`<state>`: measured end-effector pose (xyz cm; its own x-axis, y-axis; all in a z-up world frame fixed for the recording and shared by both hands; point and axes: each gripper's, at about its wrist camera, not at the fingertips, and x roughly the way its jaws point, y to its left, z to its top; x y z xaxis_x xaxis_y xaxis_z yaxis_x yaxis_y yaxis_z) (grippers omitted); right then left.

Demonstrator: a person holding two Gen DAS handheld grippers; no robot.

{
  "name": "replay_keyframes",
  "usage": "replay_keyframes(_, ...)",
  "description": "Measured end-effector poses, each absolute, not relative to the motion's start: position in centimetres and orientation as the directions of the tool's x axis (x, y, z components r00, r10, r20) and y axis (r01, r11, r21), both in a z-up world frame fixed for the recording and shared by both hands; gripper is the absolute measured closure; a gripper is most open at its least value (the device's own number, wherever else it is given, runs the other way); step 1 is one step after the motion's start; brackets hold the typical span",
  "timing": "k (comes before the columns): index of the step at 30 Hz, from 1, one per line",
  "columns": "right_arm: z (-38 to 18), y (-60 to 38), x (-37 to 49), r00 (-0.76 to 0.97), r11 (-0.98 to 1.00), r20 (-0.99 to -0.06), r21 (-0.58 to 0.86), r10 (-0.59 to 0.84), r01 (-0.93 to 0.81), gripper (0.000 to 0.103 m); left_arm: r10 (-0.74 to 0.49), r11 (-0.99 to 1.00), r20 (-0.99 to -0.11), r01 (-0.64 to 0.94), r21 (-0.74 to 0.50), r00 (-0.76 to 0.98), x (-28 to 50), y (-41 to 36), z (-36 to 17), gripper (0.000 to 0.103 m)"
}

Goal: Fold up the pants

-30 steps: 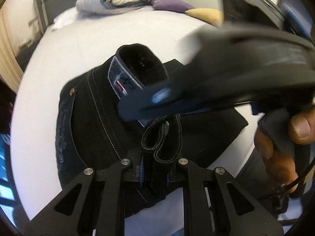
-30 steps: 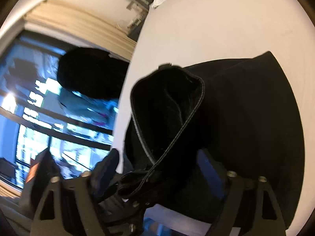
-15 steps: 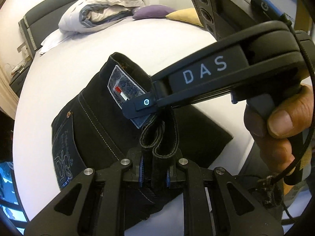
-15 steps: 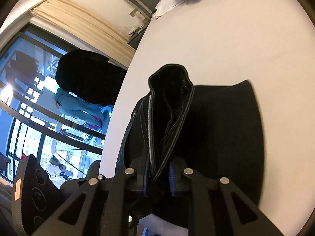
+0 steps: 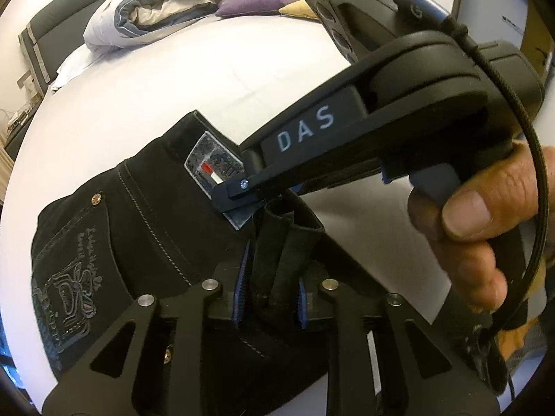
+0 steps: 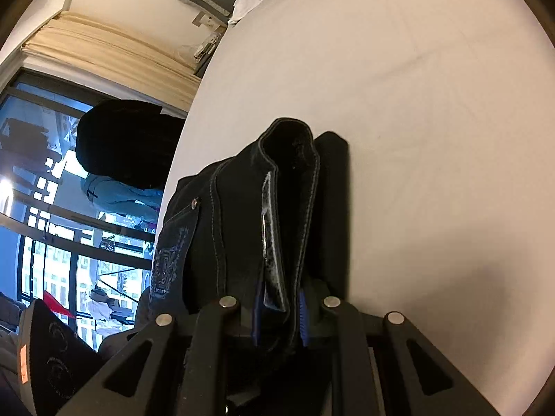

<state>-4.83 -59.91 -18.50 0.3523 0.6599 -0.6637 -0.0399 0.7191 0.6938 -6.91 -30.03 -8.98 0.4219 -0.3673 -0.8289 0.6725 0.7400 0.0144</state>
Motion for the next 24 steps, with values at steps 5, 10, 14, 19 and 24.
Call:
replay_keyframes(5, -19.3, -60.2, -5.4, 0.358, 0.689, -0.634, 0.724, 0.685, -0.034, 0.082, -0.462, 0.712, -0.825, 0.690, -0.127, 0.325, -6.4, -30.2, -9.1, 0.053)
replay_keyframes(10, -18.0, -60.3, -8.0, 0.405, 0.740, -0.678, 0.672, 0.614, 0.003, 0.077, -0.582, 0.709, -0.735, 0.659, -0.250, 0.347, -7.5, -24.2, -4.8, 0.017)
replay_keyframes(14, -15.7, -61.1, -9.7, 0.476, 0.780, -0.700, 0.624, 0.532, 0.046, 0.069, -0.572, 0.776, -0.672, 0.575, -0.259, 0.470, -7.5, -18.0, -2.8, 0.011)
replay_keyframes(19, -12.9, -57.0, -10.1, 0.492, 0.756, -0.633, 0.649, 0.598, -0.085, 0.069, -0.503, 0.854, -0.688, 0.421, -0.305, 0.523, -3.9, -14.2, -5.4, 0.011)
replay_keyframes(24, -18.5, -55.9, -10.0, 0.419, 0.772, -0.703, 0.636, 0.574, 0.009, 0.099, -0.469, 0.860, -0.786, 0.412, -0.301, 0.403, -3.9, -14.9, -12.1, 0.011)
